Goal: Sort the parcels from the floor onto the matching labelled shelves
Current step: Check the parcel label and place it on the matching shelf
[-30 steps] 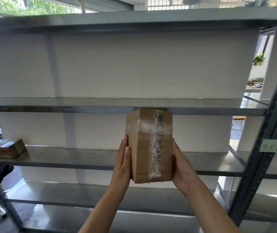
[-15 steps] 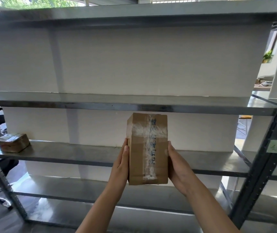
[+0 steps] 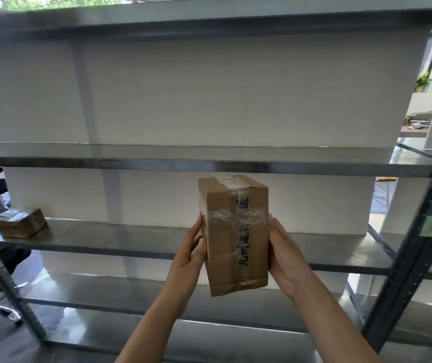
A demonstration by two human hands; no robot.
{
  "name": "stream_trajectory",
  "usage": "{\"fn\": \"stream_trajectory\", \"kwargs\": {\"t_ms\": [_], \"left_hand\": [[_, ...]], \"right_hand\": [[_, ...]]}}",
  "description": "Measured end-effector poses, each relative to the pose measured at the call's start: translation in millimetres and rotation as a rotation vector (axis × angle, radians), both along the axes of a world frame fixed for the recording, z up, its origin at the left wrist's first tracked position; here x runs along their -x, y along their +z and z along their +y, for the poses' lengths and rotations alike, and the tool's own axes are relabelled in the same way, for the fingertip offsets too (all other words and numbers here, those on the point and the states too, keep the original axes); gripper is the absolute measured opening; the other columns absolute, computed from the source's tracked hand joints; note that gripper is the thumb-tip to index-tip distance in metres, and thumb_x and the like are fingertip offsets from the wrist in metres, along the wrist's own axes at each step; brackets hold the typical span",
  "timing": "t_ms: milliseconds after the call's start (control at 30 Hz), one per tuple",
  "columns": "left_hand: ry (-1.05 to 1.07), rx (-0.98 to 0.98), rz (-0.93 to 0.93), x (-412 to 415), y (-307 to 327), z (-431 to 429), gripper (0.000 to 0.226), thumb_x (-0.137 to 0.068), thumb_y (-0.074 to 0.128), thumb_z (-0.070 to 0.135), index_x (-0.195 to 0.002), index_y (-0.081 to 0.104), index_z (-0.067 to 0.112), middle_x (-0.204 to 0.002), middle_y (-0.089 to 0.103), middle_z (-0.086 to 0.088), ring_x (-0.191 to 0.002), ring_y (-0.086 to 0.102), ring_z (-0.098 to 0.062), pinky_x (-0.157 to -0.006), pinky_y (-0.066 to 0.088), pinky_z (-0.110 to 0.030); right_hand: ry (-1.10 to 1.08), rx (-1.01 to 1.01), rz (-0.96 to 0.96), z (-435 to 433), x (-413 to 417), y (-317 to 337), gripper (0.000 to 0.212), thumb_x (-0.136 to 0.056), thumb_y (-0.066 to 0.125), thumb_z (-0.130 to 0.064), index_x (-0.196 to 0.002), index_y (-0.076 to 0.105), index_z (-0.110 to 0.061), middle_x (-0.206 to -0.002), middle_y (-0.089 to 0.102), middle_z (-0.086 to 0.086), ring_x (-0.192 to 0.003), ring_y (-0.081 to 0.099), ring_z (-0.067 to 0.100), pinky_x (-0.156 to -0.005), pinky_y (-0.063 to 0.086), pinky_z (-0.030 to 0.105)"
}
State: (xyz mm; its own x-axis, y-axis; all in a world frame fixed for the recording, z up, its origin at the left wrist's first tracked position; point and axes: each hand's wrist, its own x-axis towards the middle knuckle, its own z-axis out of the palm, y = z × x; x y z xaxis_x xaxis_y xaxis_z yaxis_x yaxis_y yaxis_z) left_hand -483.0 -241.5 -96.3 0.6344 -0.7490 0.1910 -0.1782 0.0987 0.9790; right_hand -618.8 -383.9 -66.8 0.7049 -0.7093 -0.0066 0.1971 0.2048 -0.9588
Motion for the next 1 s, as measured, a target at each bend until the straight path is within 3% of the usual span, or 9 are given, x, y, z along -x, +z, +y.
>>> {"fn": "stream_trajectory", "kwargs": {"t_ms": [67, 133, 233, 300, 433, 600, 733, 900, 1000], "left_hand": [[0.002, -0.011, 0.013, -2, 0, -3, 0.048, -0.104, 0.043, 0.041, -0.15, 0.035, 0.05, -0.147, 0.05, 0.019, -0.128, 0.049, 0.0, -0.084, 0.046, -0.011], [0.004, -0.007, 0.043, -4, 0, -6, 0.047, -0.102, 0.046, 0.042, -0.147, 0.039, 0.052, -0.145, 0.051, 0.019, -0.13, 0.05, -0.003, -0.091, 0.047, -0.017], [-0.012, -0.001, 0.086, -9, -2, -12, 0.044, -0.097, 0.048, 0.051, -0.14, 0.045, 0.059, -0.151, 0.05, 0.016, -0.14, 0.045, -0.014, -0.113, 0.043, -0.047], [-0.015, 0.001, 0.099, -12, -1, -15, 0.042, -0.096, 0.046, 0.057, -0.138, 0.047, 0.059, -0.148, 0.053, 0.014, -0.139, 0.047, -0.018, -0.114, 0.041, -0.055], [0.01, 0.016, 0.121, -17, 4, -21, 0.04, -0.095, 0.045, 0.06, -0.133, 0.054, 0.054, -0.14, 0.061, 0.01, -0.133, 0.055, -0.022, -0.109, 0.044, -0.057], [0.038, 0.054, 0.159, -17, 6, -22, 0.033, -0.1, 0.044, 0.052, -0.127, 0.06, 0.043, -0.126, 0.068, 0.007, -0.121, 0.063, -0.018, -0.105, 0.05, -0.052], [0.052, 0.053, 0.182, -19, 4, -18, 0.027, -0.098, 0.045, 0.05, -0.119, 0.062, 0.047, -0.117, 0.072, 0.012, -0.116, 0.066, -0.015, -0.101, 0.054, -0.045], [0.052, 0.05, 0.105, -20, 3, -15, 0.035, -0.096, 0.043, 0.057, -0.128, 0.055, 0.051, -0.13, 0.065, 0.01, -0.125, 0.06, -0.02, -0.105, 0.049, -0.054], [0.058, 0.045, 0.044, -26, 4, -10, 0.037, -0.098, 0.04, 0.055, -0.133, 0.05, 0.054, -0.136, 0.061, 0.013, -0.128, 0.057, -0.016, -0.106, 0.05, -0.05]], "right_hand": [[-0.005, 0.016, 0.021, -4, 0, 0, 0.034, -0.101, 0.047, -0.045, -0.12, 0.066, -0.025, -0.114, 0.076, 0.006, -0.109, 0.071, 0.023, -0.099, 0.054, 0.043], [-0.011, 0.014, 0.029, -7, 2, -3, 0.034, -0.1, 0.048, -0.045, -0.12, 0.066, -0.024, -0.113, 0.075, 0.006, -0.11, 0.07, 0.023, -0.097, 0.054, 0.041], [-0.002, -0.006, 0.027, -10, 6, -9, 0.035, -0.101, 0.048, -0.043, -0.124, 0.068, -0.024, -0.114, 0.076, 0.005, -0.112, 0.068, 0.021, -0.096, 0.051, 0.037], [0.025, -0.002, 0.034, -10, 7, -11, 0.037, -0.103, 0.046, -0.04, -0.124, 0.07, -0.022, -0.113, 0.076, 0.005, -0.11, 0.068, 0.02, -0.093, 0.05, 0.035], [0.03, 0.029, 0.033, -10, 3, -11, 0.039, -0.099, 0.047, -0.044, -0.123, 0.071, -0.025, -0.113, 0.076, 0.002, -0.106, 0.068, 0.018, -0.091, 0.048, 0.035], [0.044, 0.065, 0.041, -13, -2, -8, 0.048, -0.089, 0.056, -0.047, -0.132, 0.066, -0.028, -0.125, 0.073, -0.002, -0.125, 0.061, 0.022, -0.113, 0.043, 0.043], [0.037, 0.107, 0.083, -13, -4, -9, 0.048, -0.088, 0.059, -0.048, -0.132, 0.065, -0.031, -0.124, 0.073, -0.008, -0.126, 0.061, 0.018, -0.112, 0.043, 0.041], [-0.028, 0.038, 0.116, -6, -15, -12, 0.04, -0.099, 0.046, -0.052, -0.114, 0.076, -0.029, -0.104, 0.078, -0.005, -0.119, 0.062, 0.023, -0.11, 0.043, 0.044], [-0.023, -0.033, 0.117, -5, -21, -9, 0.038, -0.1, 0.05, -0.052, -0.108, 0.077, -0.026, -0.1, 0.078, -0.003, -0.114, 0.063, 0.024, -0.103, 0.047, 0.044]]}}
